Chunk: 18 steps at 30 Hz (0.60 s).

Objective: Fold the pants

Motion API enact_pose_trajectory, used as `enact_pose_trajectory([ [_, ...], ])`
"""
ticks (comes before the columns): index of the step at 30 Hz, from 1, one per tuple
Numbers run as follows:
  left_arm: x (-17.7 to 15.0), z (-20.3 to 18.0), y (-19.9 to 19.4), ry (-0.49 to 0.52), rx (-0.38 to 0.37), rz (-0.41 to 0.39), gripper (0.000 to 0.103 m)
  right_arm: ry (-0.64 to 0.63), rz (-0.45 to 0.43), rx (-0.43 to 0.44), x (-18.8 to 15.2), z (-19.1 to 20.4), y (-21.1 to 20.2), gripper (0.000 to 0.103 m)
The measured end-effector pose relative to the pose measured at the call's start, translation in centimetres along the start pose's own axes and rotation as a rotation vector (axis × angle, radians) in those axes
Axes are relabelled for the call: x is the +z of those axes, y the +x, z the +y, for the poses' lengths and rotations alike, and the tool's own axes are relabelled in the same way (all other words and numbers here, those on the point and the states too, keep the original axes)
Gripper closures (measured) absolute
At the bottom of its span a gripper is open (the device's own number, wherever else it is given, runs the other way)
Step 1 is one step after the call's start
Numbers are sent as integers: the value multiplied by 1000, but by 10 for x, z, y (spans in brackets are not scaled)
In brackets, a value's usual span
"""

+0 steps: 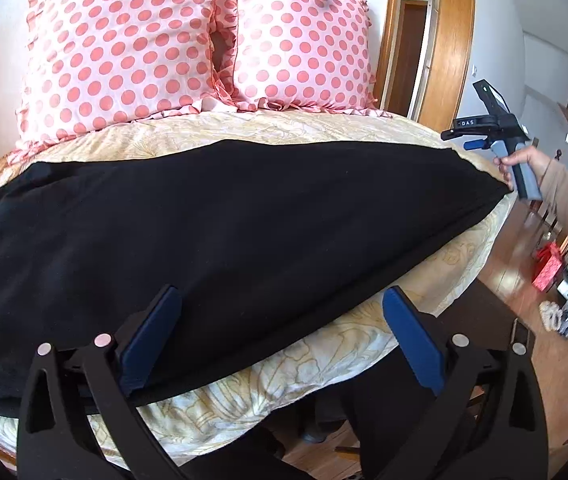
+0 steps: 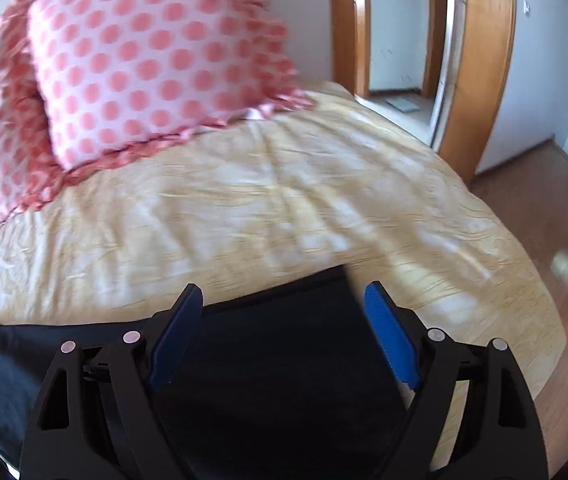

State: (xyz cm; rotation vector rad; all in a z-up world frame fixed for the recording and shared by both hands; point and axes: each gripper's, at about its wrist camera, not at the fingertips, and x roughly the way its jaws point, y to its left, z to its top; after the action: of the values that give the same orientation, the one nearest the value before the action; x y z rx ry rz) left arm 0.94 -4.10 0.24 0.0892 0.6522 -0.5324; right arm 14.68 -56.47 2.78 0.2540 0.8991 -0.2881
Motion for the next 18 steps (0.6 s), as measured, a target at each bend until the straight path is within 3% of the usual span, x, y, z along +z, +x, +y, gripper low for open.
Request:
enact_pose_trajectory([
  [8, 1, 0, 2, 7, 5, 4, 2, -86, 52, 16, -7, 1, 21, 40],
  [9, 2, 0, 2, 8, 5, 5, 2, -112, 37, 22, -9, 3, 20, 46],
  [11, 2, 0, 2, 14, 7, 5, 2, -145, 19, 34, -11, 4, 16, 75],
  [12, 1, 0, 3, 18, 10, 5, 2, -139, 16, 45, -10, 3, 15, 83],
  [16, 2, -1, 6, 31, 24, 6, 2, -114, -42, 38, -1, 4, 10, 89],
  [18, 3, -1, 7, 28, 27, 9, 2, -103, -27, 6, 3, 3, 16, 89],
])
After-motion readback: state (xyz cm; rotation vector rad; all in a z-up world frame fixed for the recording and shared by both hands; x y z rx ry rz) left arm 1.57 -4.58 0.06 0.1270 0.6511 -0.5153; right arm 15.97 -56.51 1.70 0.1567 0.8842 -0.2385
